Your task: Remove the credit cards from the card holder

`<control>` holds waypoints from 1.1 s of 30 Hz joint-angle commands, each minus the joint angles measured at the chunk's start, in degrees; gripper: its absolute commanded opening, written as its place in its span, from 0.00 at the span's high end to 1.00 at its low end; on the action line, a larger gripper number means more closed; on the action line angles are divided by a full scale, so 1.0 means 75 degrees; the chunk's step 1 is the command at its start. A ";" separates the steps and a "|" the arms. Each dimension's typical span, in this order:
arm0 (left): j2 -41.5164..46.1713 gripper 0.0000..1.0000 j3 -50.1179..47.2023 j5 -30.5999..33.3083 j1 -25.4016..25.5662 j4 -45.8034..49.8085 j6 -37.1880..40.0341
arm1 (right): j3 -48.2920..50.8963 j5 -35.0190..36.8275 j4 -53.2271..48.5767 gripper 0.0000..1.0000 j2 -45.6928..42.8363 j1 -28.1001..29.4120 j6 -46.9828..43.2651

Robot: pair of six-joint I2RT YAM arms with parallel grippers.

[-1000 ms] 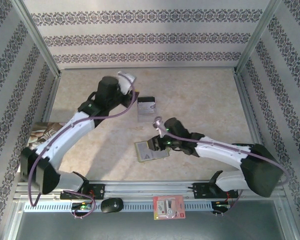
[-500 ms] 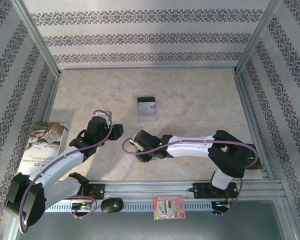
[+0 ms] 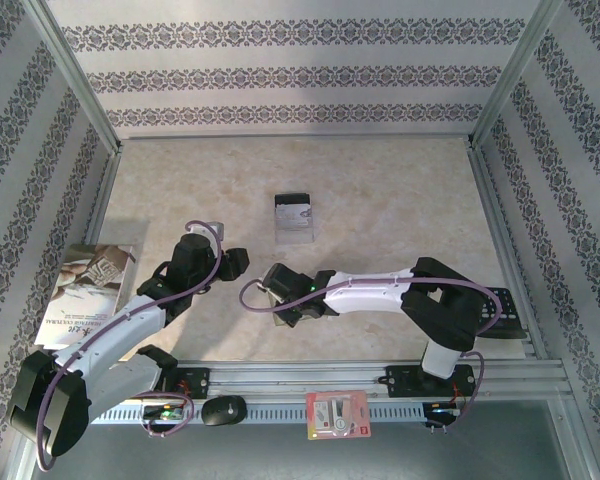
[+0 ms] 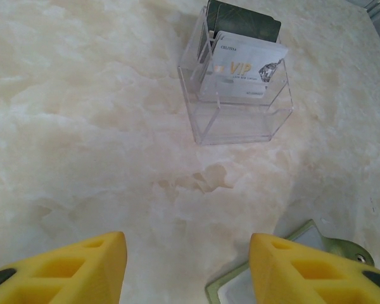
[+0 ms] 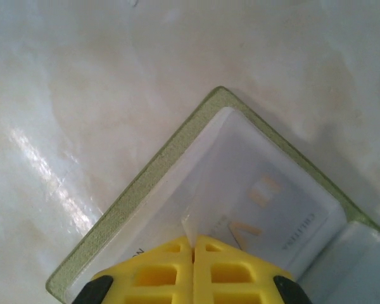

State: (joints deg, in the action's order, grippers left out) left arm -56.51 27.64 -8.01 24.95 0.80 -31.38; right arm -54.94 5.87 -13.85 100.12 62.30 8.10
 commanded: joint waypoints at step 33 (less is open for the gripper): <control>-0.3026 0.55 0.0122 0.0105 0.2299 0.0186 -0.0129 | 0.2090 -0.1960 0.1929 1.00 -0.1972 -0.1878 0.3574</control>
State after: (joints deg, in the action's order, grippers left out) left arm -77.23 27.49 -6.83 41.30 0.08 -33.89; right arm -38.87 -11.33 5.23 86.63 48.90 32.51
